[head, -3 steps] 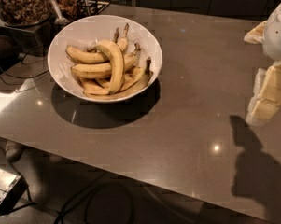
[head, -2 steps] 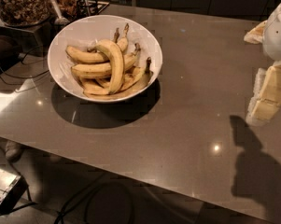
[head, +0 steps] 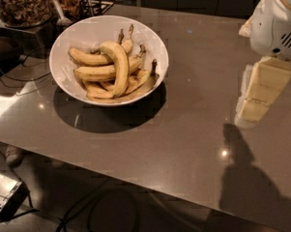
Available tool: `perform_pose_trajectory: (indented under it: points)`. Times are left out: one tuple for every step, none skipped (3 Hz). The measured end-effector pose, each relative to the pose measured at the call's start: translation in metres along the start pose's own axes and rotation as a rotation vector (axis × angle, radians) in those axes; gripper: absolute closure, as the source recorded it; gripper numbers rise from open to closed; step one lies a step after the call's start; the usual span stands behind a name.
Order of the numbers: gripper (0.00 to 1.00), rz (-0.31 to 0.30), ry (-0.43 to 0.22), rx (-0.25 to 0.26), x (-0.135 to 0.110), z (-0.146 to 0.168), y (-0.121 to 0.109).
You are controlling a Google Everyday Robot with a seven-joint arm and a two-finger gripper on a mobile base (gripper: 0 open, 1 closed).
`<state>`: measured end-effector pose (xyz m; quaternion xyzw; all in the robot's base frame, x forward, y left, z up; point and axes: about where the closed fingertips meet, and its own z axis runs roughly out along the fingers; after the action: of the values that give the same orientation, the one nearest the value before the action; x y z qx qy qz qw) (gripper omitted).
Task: Pick banana from white bowl
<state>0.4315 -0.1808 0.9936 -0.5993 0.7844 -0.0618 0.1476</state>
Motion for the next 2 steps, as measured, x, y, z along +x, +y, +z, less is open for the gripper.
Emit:
perform_pose_trajectory:
  points:
    - [0.00,-0.039,0.035,-0.047,-0.0299,0.0037,0.0077]
    - [0.00,-0.045,0.038,-0.052,-0.0333,0.0030,0.0095]
